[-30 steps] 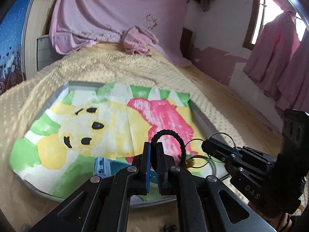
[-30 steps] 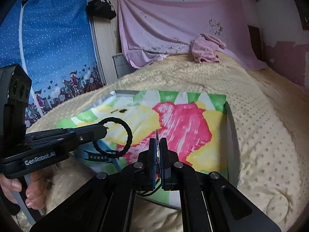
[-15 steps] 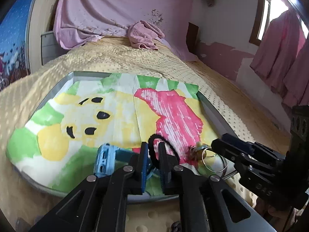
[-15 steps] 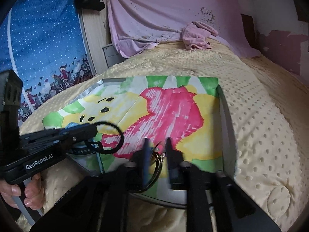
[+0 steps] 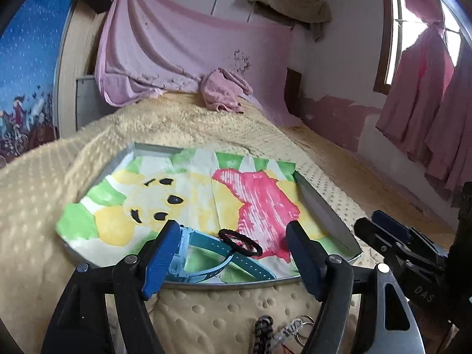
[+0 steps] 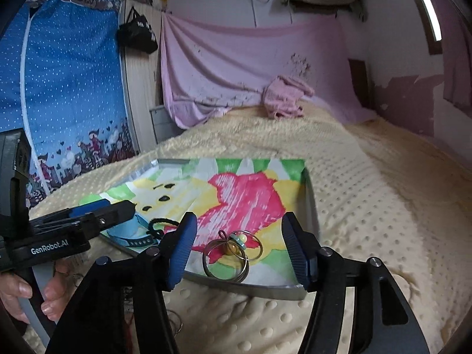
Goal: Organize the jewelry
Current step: 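Carry the hair tie and hoop into the tray and open both tools, then withdraw both tools from the tray back over the remaining jewelry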
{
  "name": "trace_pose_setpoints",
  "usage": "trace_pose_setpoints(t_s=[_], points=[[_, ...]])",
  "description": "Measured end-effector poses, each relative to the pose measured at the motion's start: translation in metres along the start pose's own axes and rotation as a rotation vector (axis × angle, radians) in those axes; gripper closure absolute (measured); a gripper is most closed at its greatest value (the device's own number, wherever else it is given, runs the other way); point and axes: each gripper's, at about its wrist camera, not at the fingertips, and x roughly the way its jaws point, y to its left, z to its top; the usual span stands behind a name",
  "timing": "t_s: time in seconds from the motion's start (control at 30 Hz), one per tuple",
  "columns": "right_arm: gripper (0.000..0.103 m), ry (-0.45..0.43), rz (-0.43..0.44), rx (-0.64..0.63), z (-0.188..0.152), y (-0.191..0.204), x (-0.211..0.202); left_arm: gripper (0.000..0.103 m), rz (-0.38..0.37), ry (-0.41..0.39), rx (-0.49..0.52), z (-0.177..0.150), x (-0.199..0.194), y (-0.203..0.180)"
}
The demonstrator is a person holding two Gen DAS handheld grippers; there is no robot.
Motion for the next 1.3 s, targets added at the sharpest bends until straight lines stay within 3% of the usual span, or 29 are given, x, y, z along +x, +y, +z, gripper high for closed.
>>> trace_pose_setpoints(t_s=[0.27,0.43,0.9,1.13,1.3], points=[[0.027,-0.100,-0.014,-0.008,-0.001,0.008,-0.046,0.006,0.049,-0.127,0.030,-0.012,-0.052,-0.002],[0.012,-0.148,-0.001,-0.020,-0.008,0.019,-0.076,0.000,0.093,-0.181,0.019,-0.026,-0.082,0.006],[0.011,-0.173,0.041,-0.048,-0.036,0.055,-0.125,0.000,0.176,-0.212,0.012,-0.070,-0.156,0.037],[0.011,-0.135,0.046,-0.081,-0.054,0.066,-0.127,0.000,0.199,-0.172,0.049,-0.085,-0.156,0.040],[0.011,-0.093,0.046,-0.103,-0.067,0.069,-0.117,0.000,0.214,-0.132,0.007,-0.089,-0.150,0.052]])
